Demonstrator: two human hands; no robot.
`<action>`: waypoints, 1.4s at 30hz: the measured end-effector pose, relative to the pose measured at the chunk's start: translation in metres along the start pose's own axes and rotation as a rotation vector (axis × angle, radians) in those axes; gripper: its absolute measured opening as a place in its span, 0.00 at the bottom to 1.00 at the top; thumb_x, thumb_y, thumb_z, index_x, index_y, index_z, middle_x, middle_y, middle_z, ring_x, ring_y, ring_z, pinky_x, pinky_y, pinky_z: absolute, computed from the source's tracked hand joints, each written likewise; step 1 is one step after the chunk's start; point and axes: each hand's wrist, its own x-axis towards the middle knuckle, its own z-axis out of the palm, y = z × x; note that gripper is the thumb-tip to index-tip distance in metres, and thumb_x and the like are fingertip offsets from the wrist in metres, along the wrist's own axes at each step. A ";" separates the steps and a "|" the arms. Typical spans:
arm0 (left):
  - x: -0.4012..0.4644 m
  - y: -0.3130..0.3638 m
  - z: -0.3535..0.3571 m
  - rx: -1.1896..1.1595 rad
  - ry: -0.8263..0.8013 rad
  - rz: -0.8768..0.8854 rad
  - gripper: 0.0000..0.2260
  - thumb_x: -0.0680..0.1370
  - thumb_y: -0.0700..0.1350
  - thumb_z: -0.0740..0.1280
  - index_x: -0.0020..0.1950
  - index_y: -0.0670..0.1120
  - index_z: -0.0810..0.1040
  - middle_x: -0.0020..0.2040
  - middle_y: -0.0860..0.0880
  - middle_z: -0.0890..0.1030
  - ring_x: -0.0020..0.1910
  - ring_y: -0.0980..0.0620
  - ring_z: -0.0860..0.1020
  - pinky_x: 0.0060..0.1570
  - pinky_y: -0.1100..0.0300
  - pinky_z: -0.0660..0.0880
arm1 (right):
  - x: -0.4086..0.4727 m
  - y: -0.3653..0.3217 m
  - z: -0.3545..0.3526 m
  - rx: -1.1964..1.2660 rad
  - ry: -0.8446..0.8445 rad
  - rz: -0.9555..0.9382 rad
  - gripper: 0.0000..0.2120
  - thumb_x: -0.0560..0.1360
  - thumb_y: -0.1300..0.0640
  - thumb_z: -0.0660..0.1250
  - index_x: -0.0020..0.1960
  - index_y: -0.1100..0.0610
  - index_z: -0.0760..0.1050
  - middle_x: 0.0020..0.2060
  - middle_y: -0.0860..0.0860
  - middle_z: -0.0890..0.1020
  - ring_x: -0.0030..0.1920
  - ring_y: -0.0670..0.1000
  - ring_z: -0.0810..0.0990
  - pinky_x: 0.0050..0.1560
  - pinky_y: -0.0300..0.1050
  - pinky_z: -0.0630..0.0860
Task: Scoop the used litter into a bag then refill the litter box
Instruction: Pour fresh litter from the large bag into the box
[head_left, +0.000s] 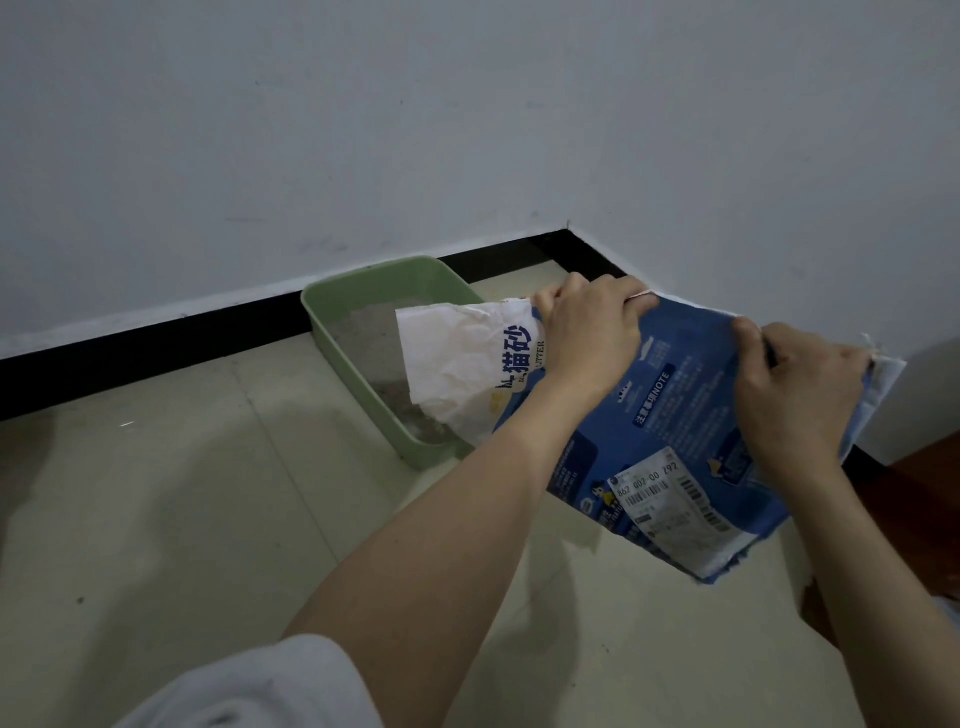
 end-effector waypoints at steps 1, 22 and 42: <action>0.000 0.000 -0.001 -0.016 -0.004 -0.005 0.11 0.80 0.50 0.60 0.54 0.51 0.81 0.52 0.53 0.81 0.55 0.50 0.70 0.48 0.58 0.52 | 0.000 0.000 -0.001 0.003 0.002 0.002 0.22 0.79 0.54 0.58 0.28 0.61 0.63 0.24 0.57 0.69 0.28 0.56 0.65 0.50 0.47 0.58; -0.004 0.017 -0.006 0.117 0.074 0.066 0.12 0.81 0.49 0.58 0.47 0.51 0.81 0.44 0.53 0.80 0.46 0.54 0.64 0.44 0.59 0.48 | 0.000 0.000 -0.007 0.086 -0.003 0.079 0.21 0.80 0.54 0.57 0.30 0.63 0.66 0.26 0.57 0.69 0.30 0.56 0.66 0.55 0.46 0.60; 0.003 0.006 0.003 0.104 0.042 0.047 0.12 0.81 0.47 0.59 0.45 0.51 0.81 0.42 0.53 0.80 0.46 0.54 0.65 0.47 0.58 0.52 | -0.005 0.000 0.004 0.115 -0.019 0.106 0.21 0.79 0.55 0.57 0.31 0.65 0.67 0.25 0.57 0.69 0.30 0.56 0.67 0.55 0.48 0.63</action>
